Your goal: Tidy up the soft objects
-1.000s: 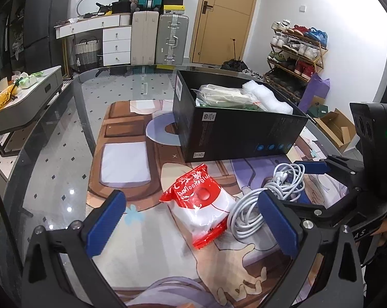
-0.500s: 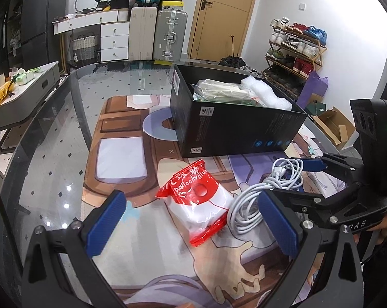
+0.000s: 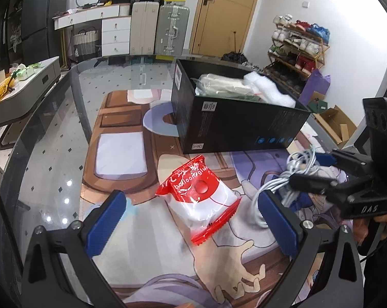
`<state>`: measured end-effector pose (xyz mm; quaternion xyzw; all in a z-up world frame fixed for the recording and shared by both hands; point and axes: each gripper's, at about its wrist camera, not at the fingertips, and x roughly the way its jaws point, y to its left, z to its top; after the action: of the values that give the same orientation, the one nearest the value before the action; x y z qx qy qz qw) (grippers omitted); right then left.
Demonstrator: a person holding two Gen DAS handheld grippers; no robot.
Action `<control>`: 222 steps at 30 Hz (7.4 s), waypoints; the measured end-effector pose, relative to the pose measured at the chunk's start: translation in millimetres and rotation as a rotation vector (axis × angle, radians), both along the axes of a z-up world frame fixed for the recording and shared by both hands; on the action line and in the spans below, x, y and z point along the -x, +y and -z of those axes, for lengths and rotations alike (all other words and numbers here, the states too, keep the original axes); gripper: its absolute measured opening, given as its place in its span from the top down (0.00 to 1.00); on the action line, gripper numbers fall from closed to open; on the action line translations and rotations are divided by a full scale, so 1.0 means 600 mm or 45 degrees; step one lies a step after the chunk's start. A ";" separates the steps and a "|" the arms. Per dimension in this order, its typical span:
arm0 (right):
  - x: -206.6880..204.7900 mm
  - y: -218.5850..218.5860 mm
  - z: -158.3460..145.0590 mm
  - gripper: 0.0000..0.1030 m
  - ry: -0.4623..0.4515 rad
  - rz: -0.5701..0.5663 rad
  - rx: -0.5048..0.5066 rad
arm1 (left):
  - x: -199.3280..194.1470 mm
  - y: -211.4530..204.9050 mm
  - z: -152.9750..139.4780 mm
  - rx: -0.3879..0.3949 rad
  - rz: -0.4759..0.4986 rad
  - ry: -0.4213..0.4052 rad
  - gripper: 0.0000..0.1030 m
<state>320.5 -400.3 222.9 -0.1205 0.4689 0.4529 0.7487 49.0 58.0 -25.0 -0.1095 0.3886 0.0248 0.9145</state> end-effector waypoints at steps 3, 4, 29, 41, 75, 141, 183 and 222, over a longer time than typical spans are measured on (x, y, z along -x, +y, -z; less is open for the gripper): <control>-0.007 -0.012 -0.003 0.27 -0.001 0.018 0.005 | -0.006 -0.009 0.001 -0.051 -0.017 0.037 0.00; -0.010 -0.017 -0.003 0.27 -0.001 0.026 0.007 | -0.008 -0.011 0.001 -0.058 -0.018 0.046 0.00; -0.027 -0.053 0.001 0.27 0.041 0.045 0.017 | -0.024 -0.015 -0.002 0.009 0.016 0.043 0.52; -0.008 -0.051 0.008 0.26 0.023 -0.012 0.037 | -0.023 -0.008 -0.006 0.036 0.008 0.030 0.53; -0.006 -0.095 -0.117 0.30 -0.231 0.134 -0.196 | -0.010 -0.017 -0.109 0.028 0.030 -0.225 0.53; -0.105 0.138 -0.054 0.30 -0.437 -0.165 0.155 | -0.194 0.007 -0.099 -0.021 0.077 -0.180 0.54; -0.016 -0.038 -0.141 0.01 -0.535 0.166 -0.135 | -0.060 -0.009 -0.127 -0.138 0.017 -0.338 0.00; 0.017 -0.038 -0.083 0.01 -0.576 0.182 -0.216 | -0.022 -0.029 -0.069 -0.167 -0.083 -0.406 0.00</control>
<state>310.6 -422.8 272.5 -0.1219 0.2569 0.3980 0.8722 61.9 40.4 16.4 -0.0647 0.2326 0.0621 0.9684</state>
